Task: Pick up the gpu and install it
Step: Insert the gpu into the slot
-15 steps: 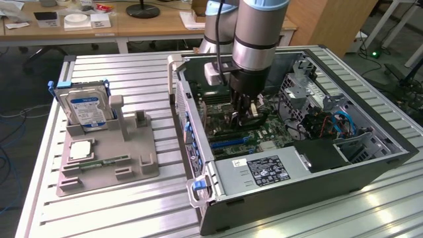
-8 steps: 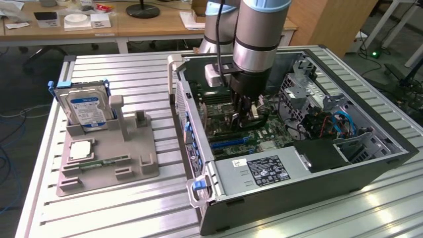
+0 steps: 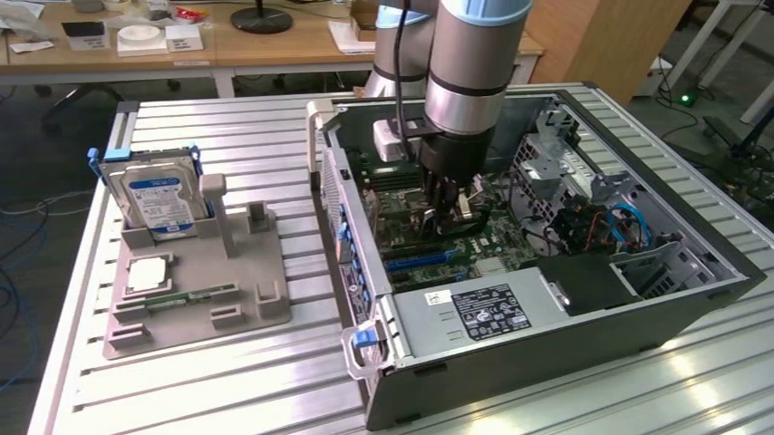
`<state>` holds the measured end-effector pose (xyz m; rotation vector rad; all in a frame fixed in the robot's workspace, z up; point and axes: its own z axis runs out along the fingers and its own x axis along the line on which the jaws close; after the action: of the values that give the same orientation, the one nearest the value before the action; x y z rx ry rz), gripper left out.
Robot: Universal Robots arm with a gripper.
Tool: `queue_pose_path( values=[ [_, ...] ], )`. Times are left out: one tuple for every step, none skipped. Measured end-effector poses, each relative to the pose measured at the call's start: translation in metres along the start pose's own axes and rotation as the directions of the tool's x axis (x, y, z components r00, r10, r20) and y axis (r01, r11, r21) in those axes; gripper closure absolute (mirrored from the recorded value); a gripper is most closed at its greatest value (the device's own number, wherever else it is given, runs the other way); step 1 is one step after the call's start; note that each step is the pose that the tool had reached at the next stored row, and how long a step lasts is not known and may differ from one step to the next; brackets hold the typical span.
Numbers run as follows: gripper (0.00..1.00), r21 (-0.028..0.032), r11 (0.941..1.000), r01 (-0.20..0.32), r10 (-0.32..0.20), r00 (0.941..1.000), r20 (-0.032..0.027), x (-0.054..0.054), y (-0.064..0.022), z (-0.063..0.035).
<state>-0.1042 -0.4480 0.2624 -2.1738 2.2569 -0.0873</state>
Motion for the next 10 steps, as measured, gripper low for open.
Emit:
queue_pose_path(
  values=[
    [0.72,0.0,1.0,0.0,0.0,1.0,0.0001,0.0001,0.0,0.0005],
    [0.72,0.0001,1.0,0.0,0.0,1.0,0.0002,0.0001,0.0,0.0012],
    [0.72,0.0001,1.0,0.0,0.0,1.0,0.0001,0.0001,0.0002,0.0018],
    [0.72,0.0001,1.0,0.0,0.0,1.0,0.0001,0.0002,0.0009,0.0025],
    [0.72,0.0001,1.0,0.0,0.0,1.0,0.0002,0.0001,0.0014,0.0033],
    [0.72,0.0,1.0,0.0,0.0,1.0,-0.0001,0.0006,0.0018,0.0036],
    [0.72,0.0001,1.0,0.0,0.0,1.0,0.0,0.0011,0.002,0.0041],
    [0.72,0.0002,1.0,0.0,0.0,1.0,0.0002,0.0014,0.0022,0.0047],
    [0.72,0.0002,1.0,0.0,0.0,1.0,0.0002,0.0016,0.0026,0.0052],
    [0.72,0.0001,1.0,0.0,0.0,1.0,0.0001,0.0017,0.0035,0.0056]
  ],
)
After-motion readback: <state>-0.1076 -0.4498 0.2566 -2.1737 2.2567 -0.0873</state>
